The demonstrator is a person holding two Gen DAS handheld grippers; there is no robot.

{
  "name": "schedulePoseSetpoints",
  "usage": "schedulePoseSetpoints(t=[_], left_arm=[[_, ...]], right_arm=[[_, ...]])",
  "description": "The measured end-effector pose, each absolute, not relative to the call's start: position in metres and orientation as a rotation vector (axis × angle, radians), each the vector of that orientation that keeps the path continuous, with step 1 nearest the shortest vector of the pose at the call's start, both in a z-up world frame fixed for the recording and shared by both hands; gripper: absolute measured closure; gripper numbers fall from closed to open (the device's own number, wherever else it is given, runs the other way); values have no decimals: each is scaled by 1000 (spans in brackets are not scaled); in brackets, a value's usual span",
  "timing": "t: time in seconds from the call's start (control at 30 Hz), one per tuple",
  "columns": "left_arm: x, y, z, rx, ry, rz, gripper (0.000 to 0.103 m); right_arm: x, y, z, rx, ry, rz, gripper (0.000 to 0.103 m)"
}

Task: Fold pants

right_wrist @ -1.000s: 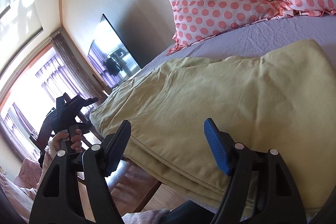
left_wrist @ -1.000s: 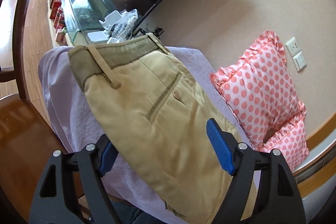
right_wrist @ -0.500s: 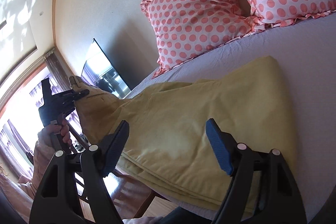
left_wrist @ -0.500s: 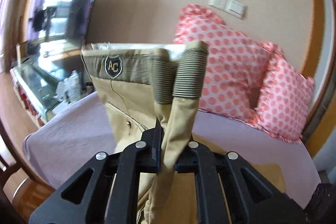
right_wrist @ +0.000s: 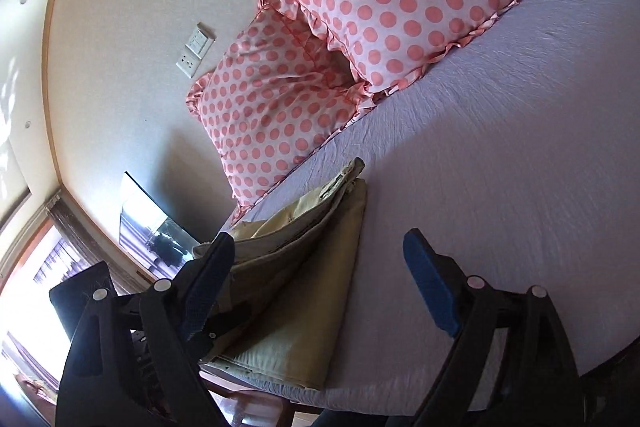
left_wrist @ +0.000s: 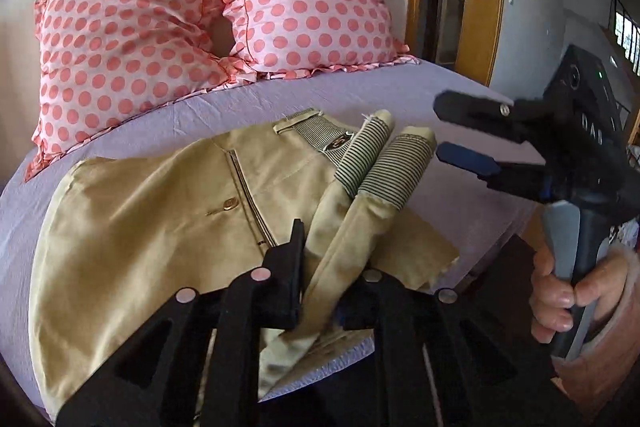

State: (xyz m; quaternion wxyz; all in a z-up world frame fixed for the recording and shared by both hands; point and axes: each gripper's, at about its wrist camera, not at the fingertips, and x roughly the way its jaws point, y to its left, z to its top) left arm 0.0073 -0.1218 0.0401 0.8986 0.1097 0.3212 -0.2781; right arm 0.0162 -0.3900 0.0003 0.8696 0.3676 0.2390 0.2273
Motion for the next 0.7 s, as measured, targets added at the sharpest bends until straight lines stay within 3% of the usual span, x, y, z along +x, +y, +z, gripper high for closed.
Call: schedulePoseSetpoints(t=[0.1, 0.13, 0.27, 0.43, 0.47, 0.6, 0.7], left_arm=[[0, -114, 46, 197, 692, -659, 73], [-4, -102, 52, 142, 695, -727, 63], [5, -36, 80, -95, 688, -752, 40], [68, 62, 77, -192, 758, -359, 39], [81, 76, 72, -211, 796, -323, 39], [118, 102, 47, -243, 938, -306, 39], [134, 103, 33, -309, 1002, -385, 38]], right_arm=[[38, -380, 4, 795, 585, 573, 15], [47, -375, 5, 787, 626, 587, 15], [70, -356, 6, 697, 752, 554, 16], [96, -346, -1, 624, 847, 489, 24], [99, -344, -2, 605, 856, 472, 30], [108, -341, -4, 579, 870, 456, 34], [114, -336, -7, 568, 899, 499, 45]])
